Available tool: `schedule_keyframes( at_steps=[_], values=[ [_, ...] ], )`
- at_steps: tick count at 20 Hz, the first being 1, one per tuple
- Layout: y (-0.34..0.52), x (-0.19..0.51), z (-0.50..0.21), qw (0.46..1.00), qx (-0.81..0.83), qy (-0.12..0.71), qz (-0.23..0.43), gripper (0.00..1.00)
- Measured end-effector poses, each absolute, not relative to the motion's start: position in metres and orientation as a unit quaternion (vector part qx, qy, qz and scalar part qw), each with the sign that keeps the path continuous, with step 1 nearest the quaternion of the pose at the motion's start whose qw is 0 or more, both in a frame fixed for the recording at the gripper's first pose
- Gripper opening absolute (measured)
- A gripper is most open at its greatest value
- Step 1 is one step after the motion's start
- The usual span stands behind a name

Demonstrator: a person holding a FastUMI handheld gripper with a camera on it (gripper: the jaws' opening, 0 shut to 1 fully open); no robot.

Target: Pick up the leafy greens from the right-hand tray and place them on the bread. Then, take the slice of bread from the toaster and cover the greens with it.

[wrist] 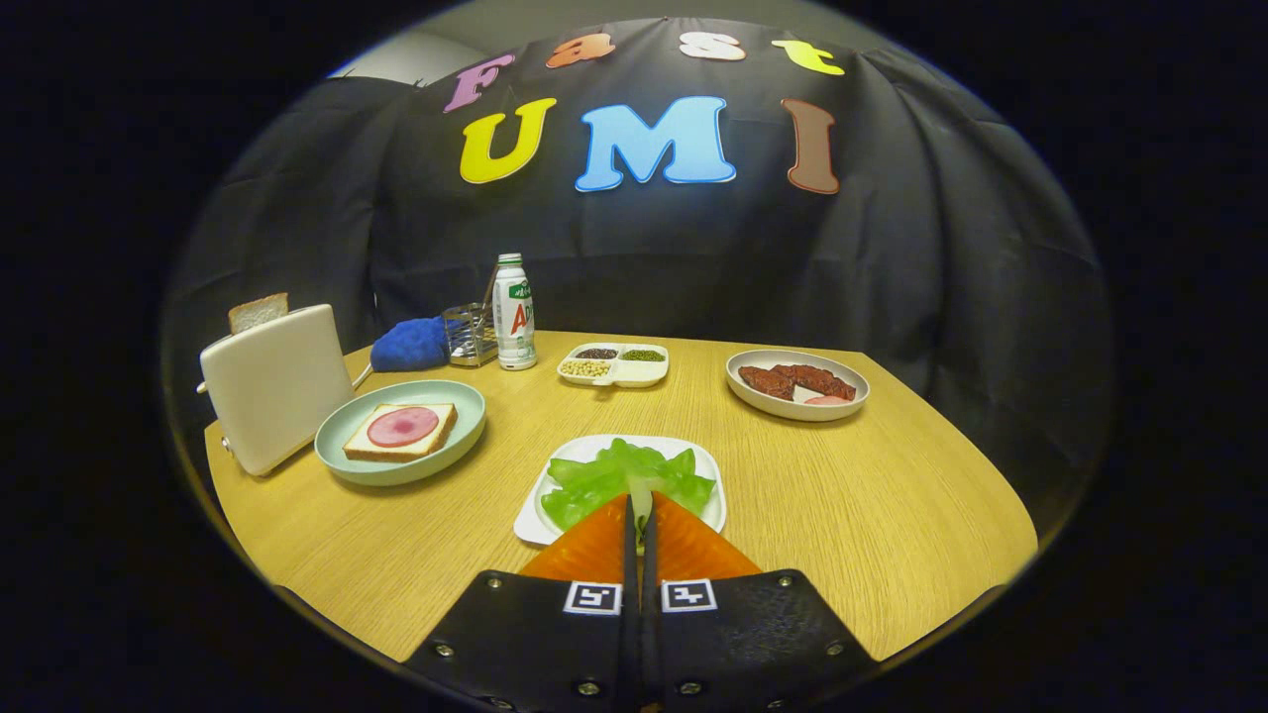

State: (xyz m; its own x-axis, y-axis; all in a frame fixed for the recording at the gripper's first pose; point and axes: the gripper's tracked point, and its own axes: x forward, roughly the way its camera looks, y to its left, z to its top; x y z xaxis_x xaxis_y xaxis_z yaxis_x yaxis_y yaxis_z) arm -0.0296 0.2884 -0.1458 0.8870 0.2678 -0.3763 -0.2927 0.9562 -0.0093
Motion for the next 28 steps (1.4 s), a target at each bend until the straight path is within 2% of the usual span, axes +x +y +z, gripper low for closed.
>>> schedule_keyframes(
  at_steps=[4,15,28],
  values=[
    [0.286,-0.027,-0.132,0.975,-0.026,0.174,0.132,0.01],
    [0.318,-0.039,-0.088,0.978,-0.035,0.127,0.161,0.01],
    [0.41,-0.049,-0.077,0.963,-0.041,0.124,0.236,0.01]
  ],
)
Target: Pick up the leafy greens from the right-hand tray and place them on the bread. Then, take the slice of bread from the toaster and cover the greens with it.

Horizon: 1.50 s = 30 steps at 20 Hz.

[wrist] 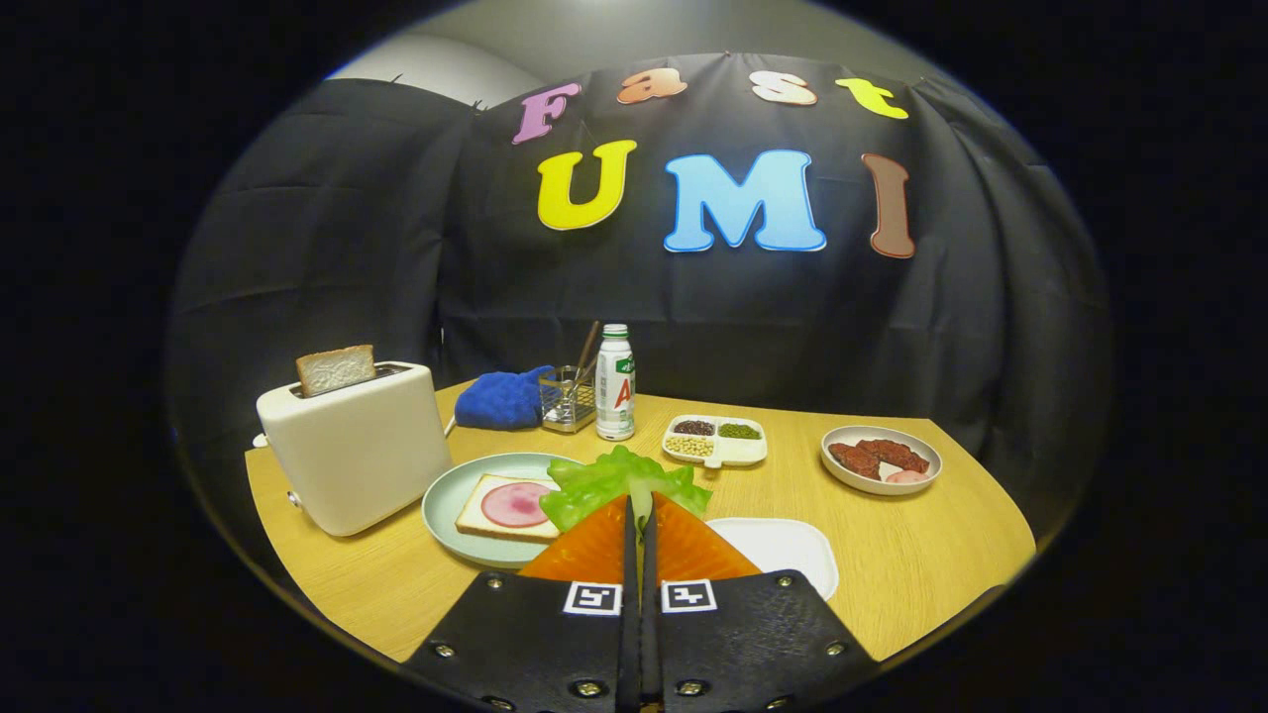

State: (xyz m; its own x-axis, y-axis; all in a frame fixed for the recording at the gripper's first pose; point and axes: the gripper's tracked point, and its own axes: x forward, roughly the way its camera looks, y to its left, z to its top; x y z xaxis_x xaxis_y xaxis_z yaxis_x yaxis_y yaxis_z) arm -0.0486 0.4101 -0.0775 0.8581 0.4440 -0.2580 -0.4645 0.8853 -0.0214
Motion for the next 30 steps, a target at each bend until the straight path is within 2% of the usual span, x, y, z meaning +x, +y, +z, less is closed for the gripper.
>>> schedule_keyframes(
  at_steps=[12,25,26,27,29,30],
  values=[
    [0.508,-0.045,-0.107,0.943,-0.07,0.149,0.289,0.01],
    [0.54,-0.027,-0.149,0.935,-0.086,0.188,0.288,0.01],
    [0.538,-0.029,-0.151,0.935,-0.082,0.192,0.288,0.08],
    [0.533,-0.028,-0.152,0.936,-0.082,0.194,0.282,0.1],
    [0.526,-0.027,-0.155,0.937,-0.077,0.198,0.278,0.2],
    [0.524,-0.03,-0.156,0.935,-0.076,0.204,0.281,0.41]
  ],
)
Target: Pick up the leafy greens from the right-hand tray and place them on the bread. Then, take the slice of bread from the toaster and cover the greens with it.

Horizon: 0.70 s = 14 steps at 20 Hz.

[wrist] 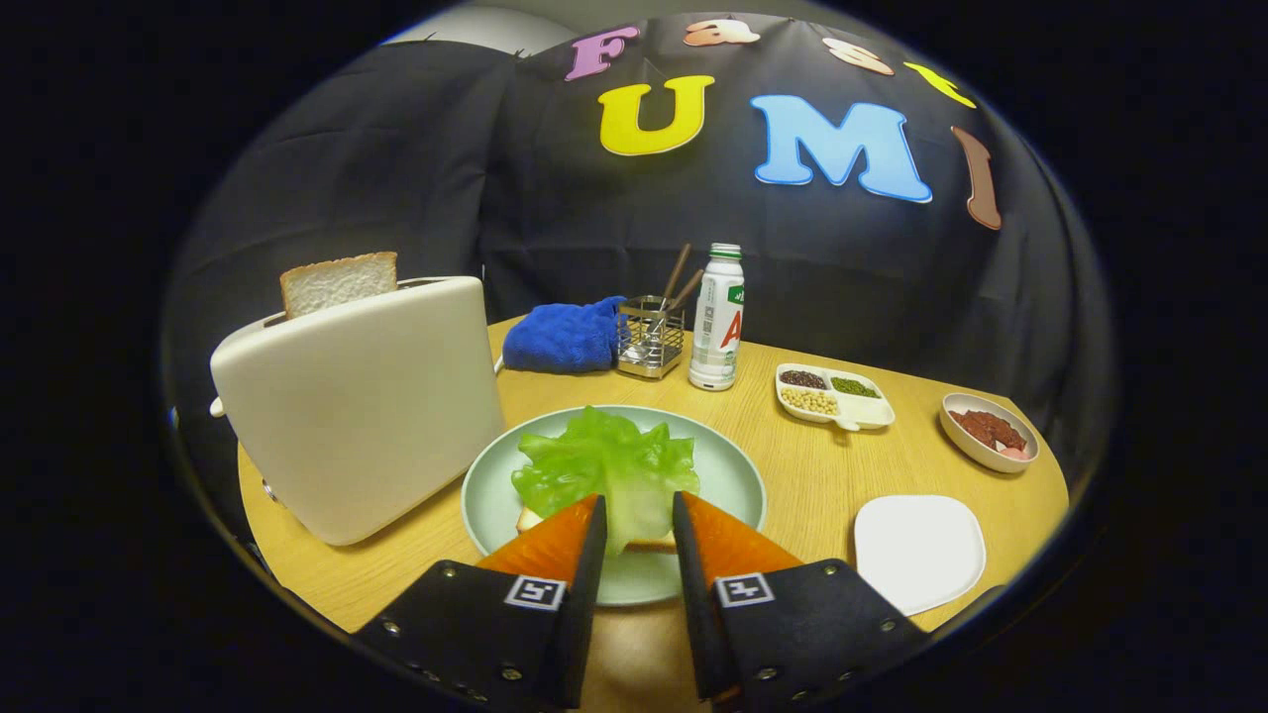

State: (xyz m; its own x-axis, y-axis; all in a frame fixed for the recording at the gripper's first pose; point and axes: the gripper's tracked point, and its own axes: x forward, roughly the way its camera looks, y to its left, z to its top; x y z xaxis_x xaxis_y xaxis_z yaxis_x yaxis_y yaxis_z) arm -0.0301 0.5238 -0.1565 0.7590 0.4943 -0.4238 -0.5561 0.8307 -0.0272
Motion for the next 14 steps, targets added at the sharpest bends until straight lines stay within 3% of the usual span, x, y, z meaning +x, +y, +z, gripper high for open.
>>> schedule_keyframes(
  at_steps=[3,8,14],
  values=[
    [0.515,-0.034,-0.151,0.937,-0.061,0.201,0.28,0.61],
    [0.523,-0.055,-0.113,0.945,-0.035,0.136,0.296,0.61],
    [0.528,-0.076,-0.077,0.965,-0.018,0.082,0.249,0.61]
  ],
)
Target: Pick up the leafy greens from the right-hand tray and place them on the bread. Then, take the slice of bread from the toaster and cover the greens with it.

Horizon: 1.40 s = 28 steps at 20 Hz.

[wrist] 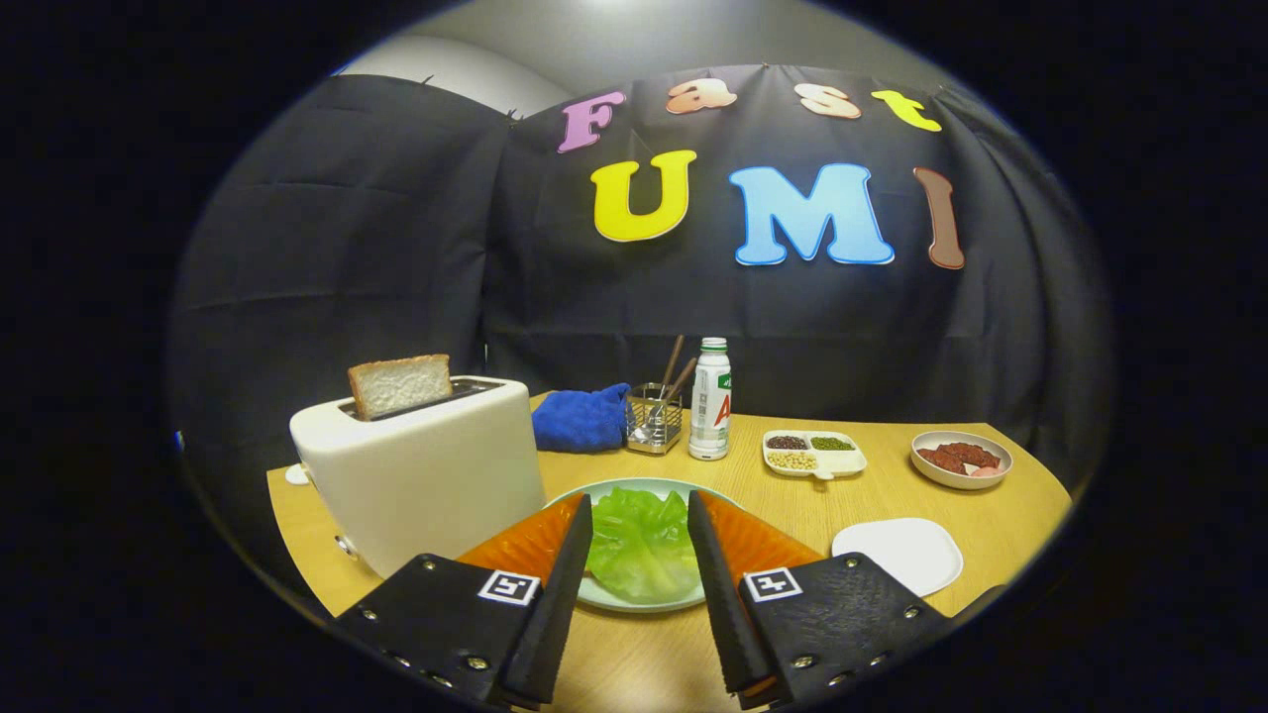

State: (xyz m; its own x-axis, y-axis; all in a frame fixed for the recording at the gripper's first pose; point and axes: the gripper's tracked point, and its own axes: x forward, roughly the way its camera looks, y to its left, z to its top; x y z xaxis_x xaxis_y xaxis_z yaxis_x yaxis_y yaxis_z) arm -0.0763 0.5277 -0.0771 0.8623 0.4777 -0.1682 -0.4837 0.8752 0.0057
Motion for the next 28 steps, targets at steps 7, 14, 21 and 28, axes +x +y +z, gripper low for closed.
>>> schedule_keyframes(
  at_steps=[7,14,21,28],
  values=[
    [0.538,-0.097,-0.043,0.984,-0.007,0.055,0.168,0.6],
    [0.594,-0.124,-0.029,0.976,-0.008,0.057,0.209,0.61],
    [0.655,-0.159,-0.023,0.966,-0.03,0.04,0.252,0.6],
    [0.689,-0.158,-0.016,0.966,-0.024,0.034,0.253,0.6]
  ],
)
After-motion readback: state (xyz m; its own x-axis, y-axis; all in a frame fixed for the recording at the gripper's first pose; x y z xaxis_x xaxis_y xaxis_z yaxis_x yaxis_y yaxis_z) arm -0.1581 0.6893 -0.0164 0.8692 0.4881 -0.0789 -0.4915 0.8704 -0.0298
